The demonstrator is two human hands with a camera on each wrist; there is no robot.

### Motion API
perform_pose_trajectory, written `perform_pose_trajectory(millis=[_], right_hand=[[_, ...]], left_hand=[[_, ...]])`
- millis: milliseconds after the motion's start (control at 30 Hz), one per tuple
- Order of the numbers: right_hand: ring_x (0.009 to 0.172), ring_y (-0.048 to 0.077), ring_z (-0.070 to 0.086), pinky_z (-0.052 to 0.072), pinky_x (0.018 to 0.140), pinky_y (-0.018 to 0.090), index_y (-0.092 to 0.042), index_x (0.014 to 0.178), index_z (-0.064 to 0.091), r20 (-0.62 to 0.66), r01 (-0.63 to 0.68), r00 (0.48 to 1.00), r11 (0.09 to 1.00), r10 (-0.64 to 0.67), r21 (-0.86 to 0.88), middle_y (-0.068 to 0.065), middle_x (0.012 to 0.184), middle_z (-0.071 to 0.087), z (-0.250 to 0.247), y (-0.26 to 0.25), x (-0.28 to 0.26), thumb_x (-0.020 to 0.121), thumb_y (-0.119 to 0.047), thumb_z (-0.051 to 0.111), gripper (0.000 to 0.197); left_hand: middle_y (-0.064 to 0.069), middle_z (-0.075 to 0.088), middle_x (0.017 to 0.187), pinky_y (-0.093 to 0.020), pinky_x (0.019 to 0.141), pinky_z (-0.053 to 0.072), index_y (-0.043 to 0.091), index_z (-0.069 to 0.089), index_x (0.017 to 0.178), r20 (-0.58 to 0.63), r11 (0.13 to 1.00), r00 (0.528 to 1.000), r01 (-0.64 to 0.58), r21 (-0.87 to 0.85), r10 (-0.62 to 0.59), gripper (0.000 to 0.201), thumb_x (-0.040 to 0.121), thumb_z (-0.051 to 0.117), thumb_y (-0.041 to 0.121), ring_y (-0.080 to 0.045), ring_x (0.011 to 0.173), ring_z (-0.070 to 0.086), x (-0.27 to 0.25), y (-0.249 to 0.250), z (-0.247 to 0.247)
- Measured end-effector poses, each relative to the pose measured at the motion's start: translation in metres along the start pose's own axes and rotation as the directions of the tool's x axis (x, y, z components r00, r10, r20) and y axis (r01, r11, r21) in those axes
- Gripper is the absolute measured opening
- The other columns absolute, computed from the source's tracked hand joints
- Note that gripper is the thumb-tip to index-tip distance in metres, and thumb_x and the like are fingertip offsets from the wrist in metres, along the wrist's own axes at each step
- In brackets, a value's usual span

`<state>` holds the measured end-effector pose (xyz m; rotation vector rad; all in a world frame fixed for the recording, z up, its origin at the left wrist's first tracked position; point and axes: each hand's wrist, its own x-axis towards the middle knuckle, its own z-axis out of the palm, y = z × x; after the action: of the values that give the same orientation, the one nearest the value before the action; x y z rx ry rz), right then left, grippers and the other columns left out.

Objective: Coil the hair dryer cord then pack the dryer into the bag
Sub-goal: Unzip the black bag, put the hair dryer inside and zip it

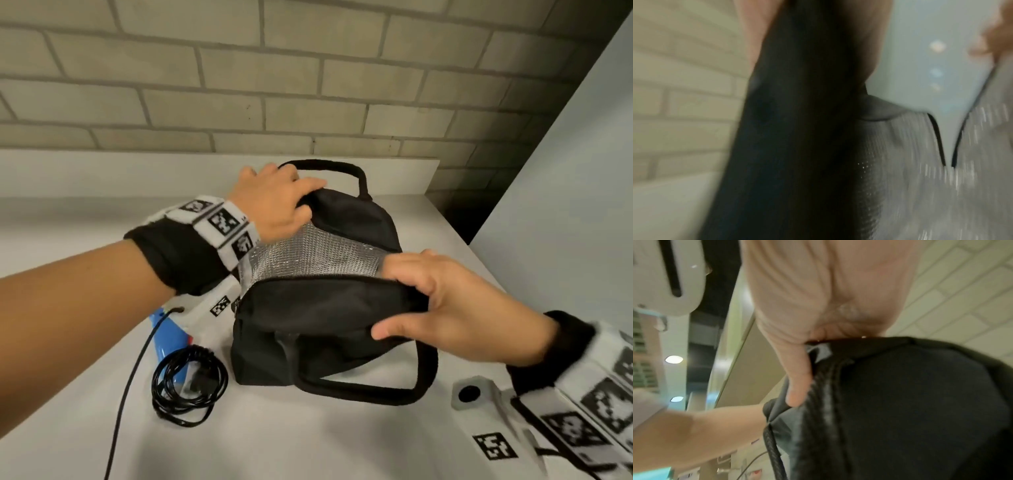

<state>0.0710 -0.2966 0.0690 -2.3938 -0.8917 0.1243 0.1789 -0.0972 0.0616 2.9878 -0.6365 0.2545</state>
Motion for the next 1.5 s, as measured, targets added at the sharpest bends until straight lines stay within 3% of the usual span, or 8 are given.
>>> perform_pose_trajectory(millis=[267, 400, 600, 767, 900, 1233, 1333, 1500], right_hand=[[0.1, 0.007, 0.047, 0.035, 0.1, 0.047, -0.051, 0.091, 0.046, -0.138, -0.142, 0.982, 0.987, 0.131, -0.072, -0.028, 0.097, 0.051, -0.005, 0.009, 0.024, 0.05, -0.071, 0.057, 0.047], [0.111, 0.0, 0.037, 0.027, 0.107, 0.036, -0.057, 0.105, 0.038, -0.1, -0.125, 0.989, 0.985, 0.113, -0.117, -0.034, 0.109, 0.041, -0.007, 0.005, 0.021, 0.054, -0.07, 0.054, 0.055], [0.105, 0.005, 0.047, 0.032, 0.092, 0.022, -0.038, 0.1, 0.057, -0.315, 0.277, 0.879, 0.922, -0.357, -0.272, -0.017, 0.114, 0.052, 0.008, -0.059, -0.006, 0.081, -0.041, 0.055, 0.019], [0.075, -0.005, 0.05, 0.039, 0.068, 0.008, -0.041, 0.099, 0.058, 0.075, 0.361, 0.932, 0.929, -0.355, -0.078, -0.022, 0.091, 0.057, 0.072, -0.082, -0.009, 0.083, -0.049, 0.048, 0.02], [0.086, -0.006, 0.05, 0.037, 0.084, 0.007, -0.024, 0.126, 0.049, 0.31, -0.119, 0.949, 0.978, 0.06, 0.173, -0.016, 0.107, 0.049, 0.146, -0.046, 0.022, 0.092, -0.029, 0.046, 0.035], [0.075, 0.009, 0.057, 0.049, 0.05, 0.023, -0.015, 0.12, 0.04, 0.423, -0.588, 0.808, 0.508, 0.41, 0.629, -0.005, 0.099, 0.048, 0.22, -0.058, 0.077, 0.083, -0.019, 0.064, 0.045], [0.044, -0.004, 0.052, 0.042, 0.043, 0.012, -0.017, 0.078, 0.057, 0.408, -0.523, 0.852, 0.567, 0.329, 0.637, -0.013, 0.058, 0.059, 0.218, -0.061, 0.086, 0.076, -0.01, 0.071, 0.015], [0.094, 0.014, 0.062, 0.051, 0.088, 0.038, -0.026, 0.104, 0.057, 0.267, -0.362, 0.924, 0.853, 0.275, 0.376, -0.002, 0.102, 0.067, 0.221, -0.073, 0.082, 0.064, -0.04, 0.076, 0.047]], left_hand=[[0.003, 0.055, 0.117, -0.015, 0.083, 0.039, 0.031, 0.046, 0.125, -0.067, 0.669, 0.968, 0.117, -0.734, -0.242, 0.046, 0.082, 0.05, 0.045, -0.013, 0.104, 0.05, -0.062, -0.034, -0.025], [-0.006, 0.063, 0.089, -0.028, 0.068, 0.046, 0.016, 0.059, 0.086, 0.232, 0.46, 0.777, 0.554, -0.694, -0.585, 0.027, 0.073, 0.064, 0.04, -0.021, 0.073, 0.057, -0.132, -0.082, 0.015], [-0.014, 0.056, 0.114, -0.035, 0.068, 0.05, 0.006, 0.033, 0.13, 0.55, 0.214, 0.495, 0.842, -0.496, -0.672, 0.082, 0.07, 0.064, 0.054, -0.025, 0.085, 0.057, -0.169, -0.079, 0.09], [-0.02, 0.065, 0.103, -0.038, 0.083, 0.05, -0.001, 0.057, 0.102, 0.483, 0.304, 0.559, 0.806, -0.507, -0.674, 0.051, 0.071, 0.068, 0.039, -0.032, 0.093, 0.061, -0.149, -0.077, 0.109], [-0.018, 0.065, 0.088, -0.036, 0.071, 0.048, 0.0, 0.061, 0.09, 0.544, 0.138, 0.541, 0.779, -0.612, -0.641, 0.04, 0.07, 0.071, 0.032, -0.03, 0.078, 0.06, -0.155, -0.084, 0.106], [-0.01, 0.069, 0.075, -0.029, 0.063, 0.058, 0.001, 0.06, 0.091, 0.614, -0.275, 0.693, 0.55, -0.789, -0.377, 0.017, 0.08, 0.062, 0.014, -0.019, 0.067, 0.067, -0.195, -0.094, 0.11], [-0.006, 0.066, 0.067, -0.025, 0.055, 0.056, 0.004, 0.059, 0.081, 0.587, -0.301, 0.721, 0.505, -0.809, -0.368, 0.008, 0.081, 0.06, 0.012, -0.015, 0.06, 0.066, -0.206, -0.096, 0.11], [-0.014, 0.06, 0.091, -0.03, 0.063, 0.051, 0.007, 0.05, 0.104, 0.497, -0.199, 0.729, 0.462, -0.865, -0.471, 0.044, 0.069, 0.074, 0.018, -0.022, 0.076, 0.063, -0.213, -0.098, 0.103]])
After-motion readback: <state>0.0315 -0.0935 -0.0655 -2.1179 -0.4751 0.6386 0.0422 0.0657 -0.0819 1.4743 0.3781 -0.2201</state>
